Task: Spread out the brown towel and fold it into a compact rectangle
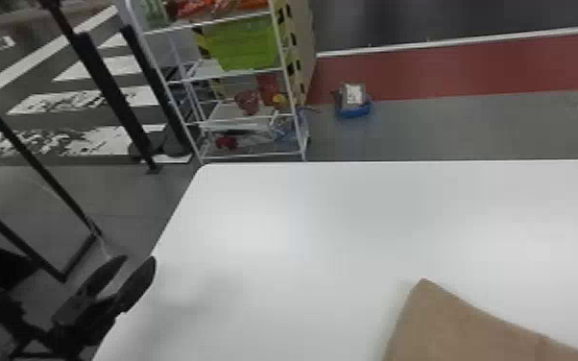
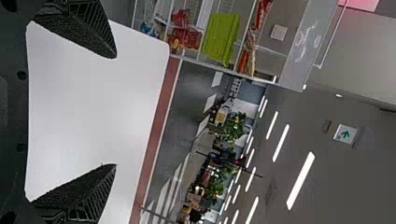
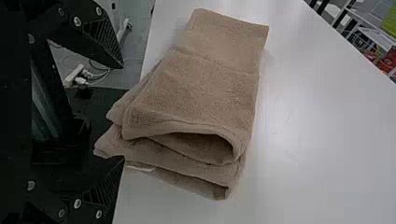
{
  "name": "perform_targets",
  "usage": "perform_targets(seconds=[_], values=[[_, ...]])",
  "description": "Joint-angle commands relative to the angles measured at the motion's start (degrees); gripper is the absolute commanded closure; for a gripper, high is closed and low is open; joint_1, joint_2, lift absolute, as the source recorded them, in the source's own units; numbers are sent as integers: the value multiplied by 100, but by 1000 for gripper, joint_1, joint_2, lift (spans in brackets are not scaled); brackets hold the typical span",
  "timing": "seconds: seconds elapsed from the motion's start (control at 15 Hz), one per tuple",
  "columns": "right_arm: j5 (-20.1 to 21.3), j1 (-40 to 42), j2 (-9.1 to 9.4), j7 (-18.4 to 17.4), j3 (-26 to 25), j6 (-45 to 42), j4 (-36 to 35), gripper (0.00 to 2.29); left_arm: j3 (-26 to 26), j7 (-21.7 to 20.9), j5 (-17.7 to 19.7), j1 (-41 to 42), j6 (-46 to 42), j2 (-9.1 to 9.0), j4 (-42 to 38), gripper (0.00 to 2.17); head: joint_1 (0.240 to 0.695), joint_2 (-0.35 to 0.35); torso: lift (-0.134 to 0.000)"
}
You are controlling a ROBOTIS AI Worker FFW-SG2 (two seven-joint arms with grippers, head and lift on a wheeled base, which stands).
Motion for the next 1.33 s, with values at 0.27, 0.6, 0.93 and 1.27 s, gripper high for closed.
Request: perform_targets(seconds=[0.27,0.6,0.93,1.27], values=[[154,-443,61,45,312,35,521,218,-96,-46,-1,-5,-107,-15,37,43,695,281,-124],[400,-848,8,18,672,0,890,370,-96,-46,-1,-5,-177,-15,54,43,695,275,-124],[224,-1375,52,-492,901,82,1153,1173,-96,-46,-1,4,-248,-15,98,43,695,277,-124],[75,-2271,245,-1090,1393,82,1619,1322,-289,33,-1,-5,-248,-15,19,43,695,259,-124]])
